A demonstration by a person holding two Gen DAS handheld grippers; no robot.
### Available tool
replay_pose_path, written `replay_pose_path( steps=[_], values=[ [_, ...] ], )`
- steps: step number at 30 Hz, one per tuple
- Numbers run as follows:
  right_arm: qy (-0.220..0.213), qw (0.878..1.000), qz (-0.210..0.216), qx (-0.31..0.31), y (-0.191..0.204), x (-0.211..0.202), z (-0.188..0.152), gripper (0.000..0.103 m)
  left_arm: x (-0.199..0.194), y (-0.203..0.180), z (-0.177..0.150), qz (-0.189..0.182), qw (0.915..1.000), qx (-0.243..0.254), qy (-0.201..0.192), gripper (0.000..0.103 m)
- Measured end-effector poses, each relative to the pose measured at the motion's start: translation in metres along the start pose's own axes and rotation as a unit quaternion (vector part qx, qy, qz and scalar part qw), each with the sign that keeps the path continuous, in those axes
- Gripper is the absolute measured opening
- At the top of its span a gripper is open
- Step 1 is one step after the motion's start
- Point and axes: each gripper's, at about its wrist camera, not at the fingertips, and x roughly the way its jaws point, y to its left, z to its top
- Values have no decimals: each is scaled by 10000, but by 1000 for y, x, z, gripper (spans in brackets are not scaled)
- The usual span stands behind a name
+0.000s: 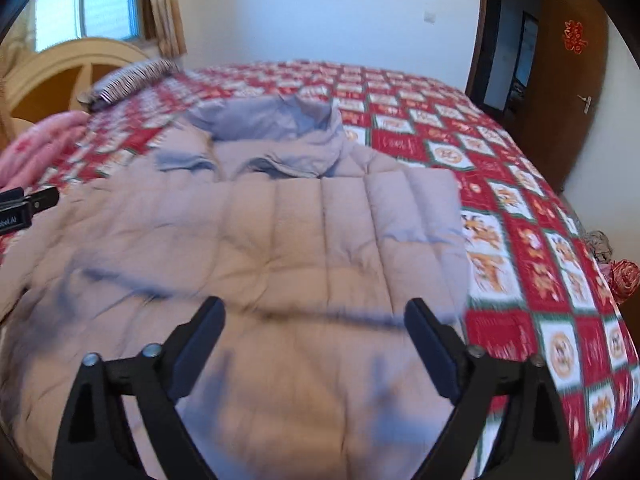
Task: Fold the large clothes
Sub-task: 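Grasp the other sleeve cuff with the left gripper and lift it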
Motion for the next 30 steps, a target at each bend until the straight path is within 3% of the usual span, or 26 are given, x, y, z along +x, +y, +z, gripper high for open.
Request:
replay_pose_path(
  steps=[5,10,14,17,19,20,21,22,23,30],
  values=[
    [-139,9994,241,-213,22,-44,-48,97,-16,104,-73,807,9959,-375,165,102],
    [-289,9985,382,-255,42,-64,-70,97,-11,205,-141,1274,9797,-1354,754,102],
    [-360,9978,512,-209,58,-69,-74,97,0,239,-162,812,9705,-2094,874,102],
    [-393,9971,565,-316,76,-75,-76,97,12,238,-164,253,9685,-2315,883,102],
    [-431,9966,560,-415,85,-78,-77,97,22,231,-164,243,9688,-2283,931,102],
    [-453,9963,557,-463,89,-80,-78,97,25,226,-159,274,9720,-2166,872,98],
    [-475,9960,549,-519,93,-81,-78,97,24,219,-155,296,9762,-1993,809,86],
    [-480,9959,530,-548,95,-82,-79,97,23,216,-152,272,9784,-1888,796,39],
    [-487,9959,513,-572,96,-83,-80,97,21,215,-148,237,9796,-1810,844,18],
    [-536,9973,389,-310,84,-85,-82,97,-42,208,-91,415,9884,-1449,-175,14]
  ],
)
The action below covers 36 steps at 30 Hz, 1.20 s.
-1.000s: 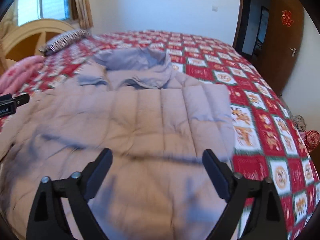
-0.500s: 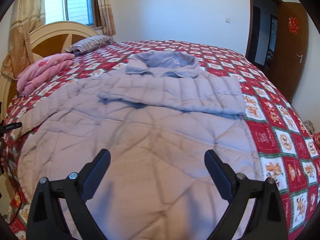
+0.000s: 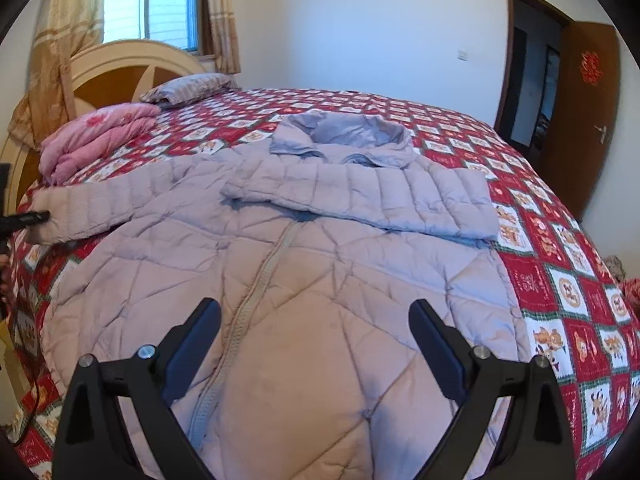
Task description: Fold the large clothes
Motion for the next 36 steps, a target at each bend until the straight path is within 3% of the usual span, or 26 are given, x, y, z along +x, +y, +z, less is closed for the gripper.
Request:
replay_pose_path(
  steps=[4,9,13,18,21,23,26,28,31,36],
  values=[
    [-103,9992,-44,380,-16,-3,1,97,-43,-40,40,-246,9964,447,-674,13],
    [-237,9961,-74,846,-37,-10,1,97,-75,-119,67,-854,9852,997,-1104,13],
    [-301,9942,-146,1026,-51,-16,-3,97,-86,-193,65,-1364,9720,1465,-1234,13],
    [-326,9916,-229,1233,-72,-23,-13,97,-87,-289,36,-1992,9547,1914,-1109,13],
    [-255,9901,-292,1352,-83,-22,-19,97,-85,-332,20,-1988,9506,2154,-1022,26],
    [-183,9892,-317,1418,-89,-20,-24,97,-90,-358,8,-1984,9468,2287,-1090,56],
    [-74,9889,-309,1453,-97,-15,-30,97,-102,-371,0,-2124,9411,2264,-1341,81],
    [18,9884,-306,1488,-101,-12,-32,97,-104,-370,0,-2099,9407,2222,-1468,89],
    [128,9882,-283,1497,-101,-6,-30,97,-95,-355,3,-1971,9449,2161,-1469,90],
    [146,9917,-56,1276,-86,1,-7,98,-36,-294,5,-1120,9720,1781,-1046,90]
  ],
)
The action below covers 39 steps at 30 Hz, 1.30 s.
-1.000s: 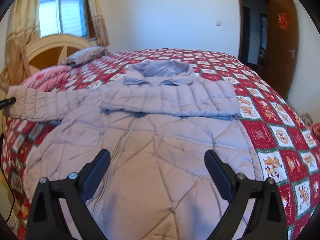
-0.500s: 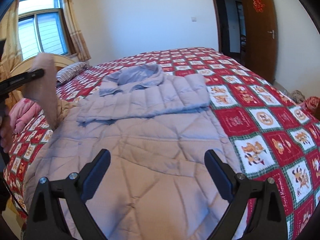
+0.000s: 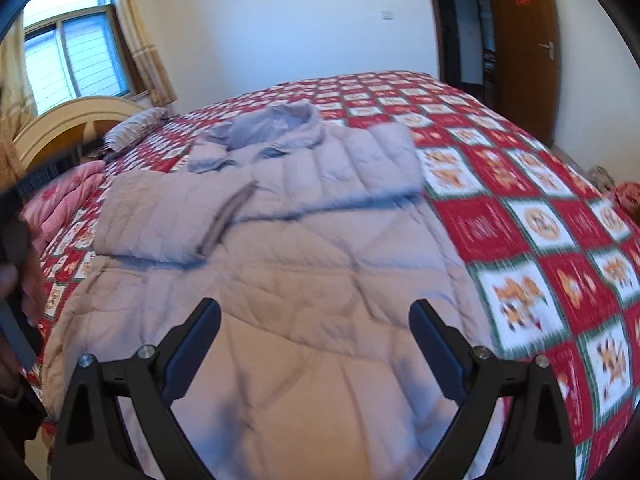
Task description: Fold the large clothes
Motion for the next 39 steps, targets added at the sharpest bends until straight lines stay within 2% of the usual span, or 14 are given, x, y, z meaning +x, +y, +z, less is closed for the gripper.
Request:
replay_pose_path(
  steps=[4,8,12,14,16,17,18,19,26,33,35,37,38,39],
  values=[
    [78,9991,392,-111,29,15,24,100,44,65,-42,859,9925,-538,691,90],
    [333,9969,695,-131,59,46,40,100,75,97,-77,994,9836,-947,1173,90],
    [590,9974,404,-108,77,94,47,94,92,110,-98,930,9770,-1217,1483,90],
    [908,9947,482,91,76,120,46,82,94,109,-99,896,9770,-1263,1467,90],
    [1136,9911,668,183,77,134,44,50,94,106,-98,895,9779,-1211,1451,90],
    [1117,9911,712,123,78,135,44,40,94,107,-98,874,9782,-1215,1443,90],
    [1066,9913,771,46,81,133,43,14,95,108,-98,846,9781,-1239,1441,90],
    [1010,9916,802,-40,84,129,42,10,95,109,-98,820,9779,-1276,1439,90],
    [392,9970,454,-487,73,88,55,8,95,108,-97,814,9789,-1212,1426,90],
    [349,9991,-53,-235,25,86,59,9,99,106,-97,747,9780,-1137,1581,90],
    [401,9990,-109,-149,16,91,56,15,99,107,-93,615,9761,-1120,1757,90],
    [479,9986,-238,-48,6,94,51,39,94,112,-81,431,9757,-1125,1829,90],
    [507,9984,-240,54,0,93,50,46,91,114,-74,374,9763,-1137,1803,90],
    [523,9982,-236,201,-6,91,50,59,84,117,-60,291,9782,-1182,1681,90]
  ],
)
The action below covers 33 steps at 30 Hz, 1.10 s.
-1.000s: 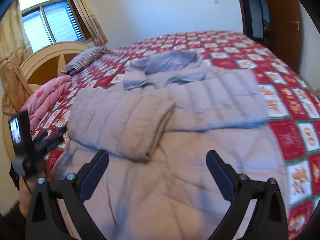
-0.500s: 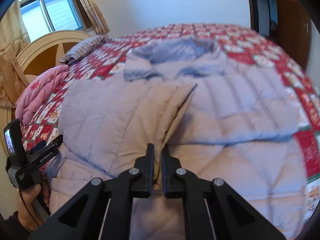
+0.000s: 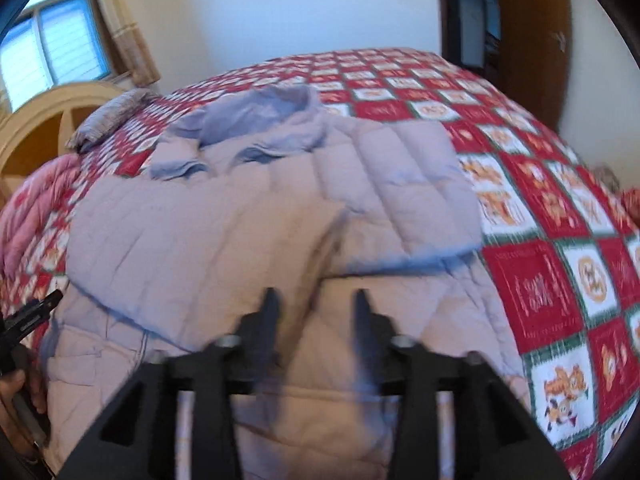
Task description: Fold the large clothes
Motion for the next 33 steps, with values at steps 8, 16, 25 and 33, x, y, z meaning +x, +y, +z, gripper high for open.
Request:
replay_pose_path(
  steps=[8,16,25,33],
  values=[
    [-550,9980,-121,288,12,-26,30,47,-29,-53,82,-376,9942,128,-1001,90],
    [-397,9988,223,164,54,28,43,47,66,-98,63,-179,9992,351,-86,90],
    [-109,9999,101,-87,56,73,17,46,96,-98,35,-254,9992,294,107,94],
    [-75,9999,106,-81,53,81,10,46,105,-102,34,-131,9990,362,216,98]
  ],
)
